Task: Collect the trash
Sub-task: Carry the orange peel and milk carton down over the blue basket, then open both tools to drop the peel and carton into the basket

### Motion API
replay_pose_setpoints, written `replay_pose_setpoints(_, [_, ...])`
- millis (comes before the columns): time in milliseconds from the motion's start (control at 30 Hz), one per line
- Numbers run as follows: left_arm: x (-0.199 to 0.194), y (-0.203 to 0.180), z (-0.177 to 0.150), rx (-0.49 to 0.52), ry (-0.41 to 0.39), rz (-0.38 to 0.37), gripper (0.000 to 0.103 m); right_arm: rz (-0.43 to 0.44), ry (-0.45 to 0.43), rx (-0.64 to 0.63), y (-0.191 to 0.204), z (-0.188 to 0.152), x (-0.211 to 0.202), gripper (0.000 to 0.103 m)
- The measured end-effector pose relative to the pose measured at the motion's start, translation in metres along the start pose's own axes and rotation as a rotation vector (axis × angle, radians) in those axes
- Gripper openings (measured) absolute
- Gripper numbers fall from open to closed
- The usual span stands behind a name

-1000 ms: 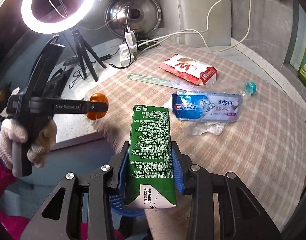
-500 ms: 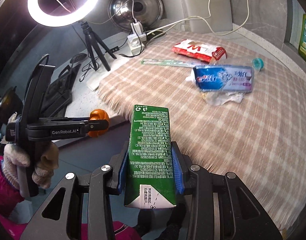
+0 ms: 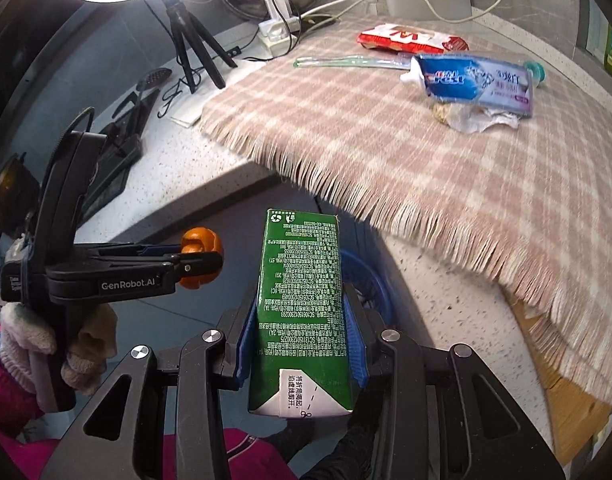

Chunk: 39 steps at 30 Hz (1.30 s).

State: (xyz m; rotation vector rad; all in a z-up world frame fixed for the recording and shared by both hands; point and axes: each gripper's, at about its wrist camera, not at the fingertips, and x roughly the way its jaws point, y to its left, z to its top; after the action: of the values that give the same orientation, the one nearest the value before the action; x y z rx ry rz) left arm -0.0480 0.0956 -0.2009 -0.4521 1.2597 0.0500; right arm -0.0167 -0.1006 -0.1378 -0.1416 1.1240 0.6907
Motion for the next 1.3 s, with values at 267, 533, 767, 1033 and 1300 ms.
replay_pose_setpoints(267, [0.026, 0.009, -0.015, 0.005, 0.053, 0.025, 0.045, -0.02, 0.043, -0.014, 0.007, -0.008, 0.021, 0.036])
replay_pose_setpoints(533, [0.049, 0.014, -0.02, 0.009, 0.091, 0.047, 0.045, -0.039, 0.086, -0.024, 0.009, -0.016, 0.043, 0.036])
replay_pose_setpoints(767, [0.064, 0.016, -0.015, 0.017, 0.106, 0.065, 0.045, -0.056, 0.119, -0.026, 0.007, -0.019, 0.059, 0.036])
replay_pose_setpoints(1033, [0.065, 0.012, -0.013, 0.031, 0.11, 0.085, 0.045, -0.071, 0.142, -0.018, 0.002, -0.017, 0.07, 0.036])
replay_pose_setpoints(1300, [0.062, 0.008, -0.01, 0.044, 0.1, 0.095, 0.045, -0.076, 0.139, -0.02, 0.003, -0.013, 0.073, 0.036])
